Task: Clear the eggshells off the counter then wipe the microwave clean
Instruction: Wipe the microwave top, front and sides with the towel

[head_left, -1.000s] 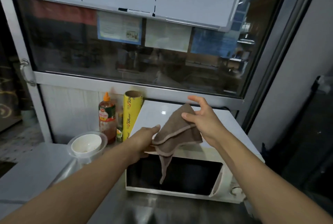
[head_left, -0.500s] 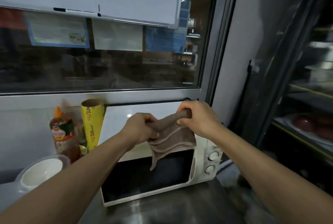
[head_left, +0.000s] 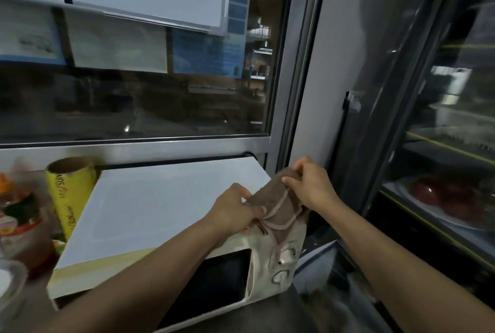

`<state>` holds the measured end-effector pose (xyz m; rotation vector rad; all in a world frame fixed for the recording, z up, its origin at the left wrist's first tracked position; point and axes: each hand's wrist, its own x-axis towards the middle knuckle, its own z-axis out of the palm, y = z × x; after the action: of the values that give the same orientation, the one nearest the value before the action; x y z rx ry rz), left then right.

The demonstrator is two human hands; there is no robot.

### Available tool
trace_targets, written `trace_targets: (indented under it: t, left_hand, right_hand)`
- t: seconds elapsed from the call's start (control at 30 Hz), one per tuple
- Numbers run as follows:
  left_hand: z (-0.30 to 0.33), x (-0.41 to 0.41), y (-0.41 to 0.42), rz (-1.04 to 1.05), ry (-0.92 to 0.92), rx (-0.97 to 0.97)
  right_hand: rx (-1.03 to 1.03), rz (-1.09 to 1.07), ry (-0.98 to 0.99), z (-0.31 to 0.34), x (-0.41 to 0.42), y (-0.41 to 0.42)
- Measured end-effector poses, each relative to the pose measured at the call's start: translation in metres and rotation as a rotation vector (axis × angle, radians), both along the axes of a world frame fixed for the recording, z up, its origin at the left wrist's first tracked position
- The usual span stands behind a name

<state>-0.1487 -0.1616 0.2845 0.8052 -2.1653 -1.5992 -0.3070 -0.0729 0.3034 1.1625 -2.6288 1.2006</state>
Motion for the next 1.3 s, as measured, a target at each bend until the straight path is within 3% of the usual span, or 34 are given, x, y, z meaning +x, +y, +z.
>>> trace_targets:
  t: [0.17,0.33,0.4,0.47,0.57,0.83,1.3]
  left_hand:
    - [-0.007,-0.06,-0.008,0.037,-0.072,0.0]
    - [-0.016,-0.07,-0.045,0.188,-0.323,-0.55]
    - [-0.021,-0.066,-0.062,0.225,-0.39,-0.659]
    - [-0.024,-0.065,-0.081,0.232,-0.485,-0.719]
    - [-0.028,-0.061,-0.103,0.235,-0.624,-0.702]
    - [-0.045,-0.076,-0.137,0.274,-0.704,-0.72]
    - [-0.05,-0.081,-0.171,0.27,-0.7,-0.734]
  right_hand:
    - [-0.007,0.126,0.071,-0.007,-0.068,-0.053]
    - [0.239,0.222,0.141,-0.039,-0.093,-0.089]
    - [0.172,0.22,0.166,-0.053,-0.086,-0.085]
    - [0.251,0.279,0.156,-0.071,-0.077,-0.08]
    - [0.501,0.356,0.1,-0.095,-0.068,-0.079]
    - [0.436,0.441,0.245,-0.1,-0.087,-0.098]
    - [0.428,0.339,0.134,-0.093,-0.127,-0.183]
